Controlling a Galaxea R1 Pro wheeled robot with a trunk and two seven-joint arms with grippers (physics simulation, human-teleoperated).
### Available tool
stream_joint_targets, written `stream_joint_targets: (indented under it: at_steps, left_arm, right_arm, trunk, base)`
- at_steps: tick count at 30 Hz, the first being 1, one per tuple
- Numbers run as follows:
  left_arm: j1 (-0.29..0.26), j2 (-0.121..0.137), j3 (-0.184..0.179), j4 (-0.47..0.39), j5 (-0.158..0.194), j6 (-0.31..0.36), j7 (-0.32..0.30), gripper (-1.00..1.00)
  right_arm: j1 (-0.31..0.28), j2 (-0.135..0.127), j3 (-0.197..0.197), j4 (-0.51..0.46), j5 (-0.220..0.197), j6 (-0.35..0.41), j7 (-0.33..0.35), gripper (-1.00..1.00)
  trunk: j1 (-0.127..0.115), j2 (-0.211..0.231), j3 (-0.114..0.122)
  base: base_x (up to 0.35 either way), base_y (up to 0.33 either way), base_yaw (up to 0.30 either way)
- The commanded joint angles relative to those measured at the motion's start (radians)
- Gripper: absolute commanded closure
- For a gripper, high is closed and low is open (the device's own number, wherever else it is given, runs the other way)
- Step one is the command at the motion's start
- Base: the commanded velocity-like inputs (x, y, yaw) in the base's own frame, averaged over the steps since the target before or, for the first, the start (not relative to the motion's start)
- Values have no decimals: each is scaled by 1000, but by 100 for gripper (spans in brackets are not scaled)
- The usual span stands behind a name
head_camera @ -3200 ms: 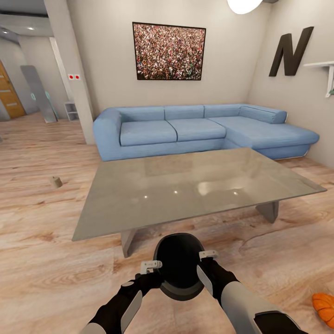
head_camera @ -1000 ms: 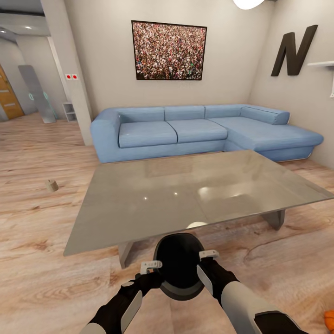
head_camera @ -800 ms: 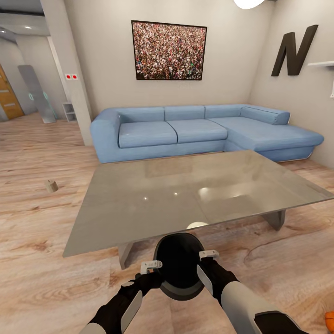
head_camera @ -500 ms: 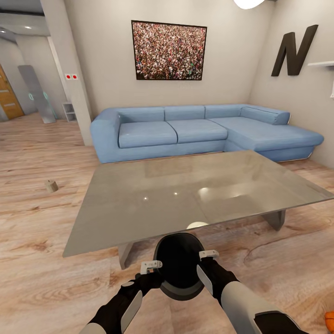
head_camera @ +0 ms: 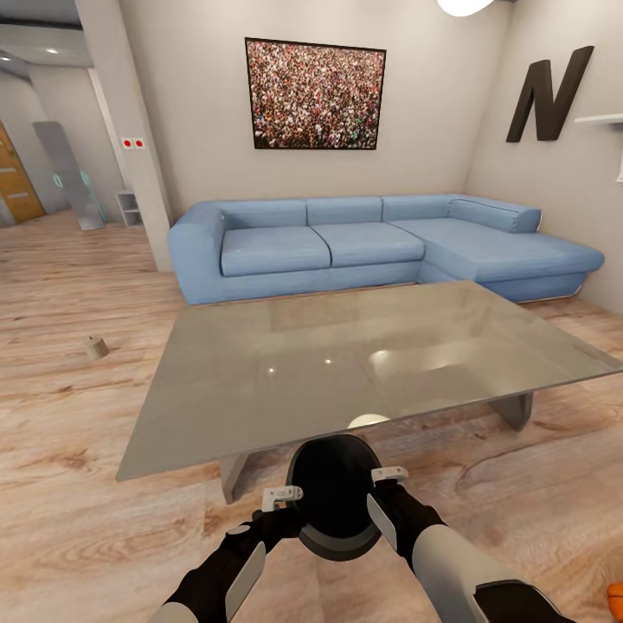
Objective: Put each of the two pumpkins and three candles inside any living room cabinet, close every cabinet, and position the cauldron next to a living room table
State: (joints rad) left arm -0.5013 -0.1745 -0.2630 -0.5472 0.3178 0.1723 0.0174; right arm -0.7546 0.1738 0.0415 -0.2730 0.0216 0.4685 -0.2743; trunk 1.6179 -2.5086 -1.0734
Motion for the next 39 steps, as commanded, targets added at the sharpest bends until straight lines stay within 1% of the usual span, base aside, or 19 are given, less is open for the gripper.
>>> stream_joint_targets:
  at_steps: [1, 21, 27, 33, 35, 39]
  left_arm:
    - [0, 0, 27, 1, 21, 4, 5, 100]
    - [0, 0, 27, 1, 21, 4, 4, 100]
    - [0, 0, 27, 1, 40, 4, 4, 100]
    - [0, 0, 27, 1, 42, 5, 4, 100]
    - [0, 0, 27, 1, 43, 5, 4, 100]
    - [0, 0, 27, 1, 43, 5, 4, 100]
  right_arm:
    - [0, 1, -14, -5, -17, -57, 26, 100]
    - [0, 1, -14, -5, -16, -57, 26, 100]
    - [0, 1, -14, -5, -16, -57, 26, 100]
    - [0, 1, -14, -5, -16, -57, 26, 100]
    - [0, 1, -14, -5, -16, -57, 26, 100]
    - [0, 1, -14, -5, -15, -57, 26, 100]
  trunk:
    - [0, 0, -1]
    - [0, 0, -1]
    - [0, 0, -1]
    - [0, 0, -1]
    - [1, -1, -9]
    - [1, -1, -9]
  base:
    - [9, 0, 0]
    - [1, 0, 0]
    - [0, 0, 0]
    - [0, 0, 0]
    - [0, 0, 0]
    - [0, 0, 0]
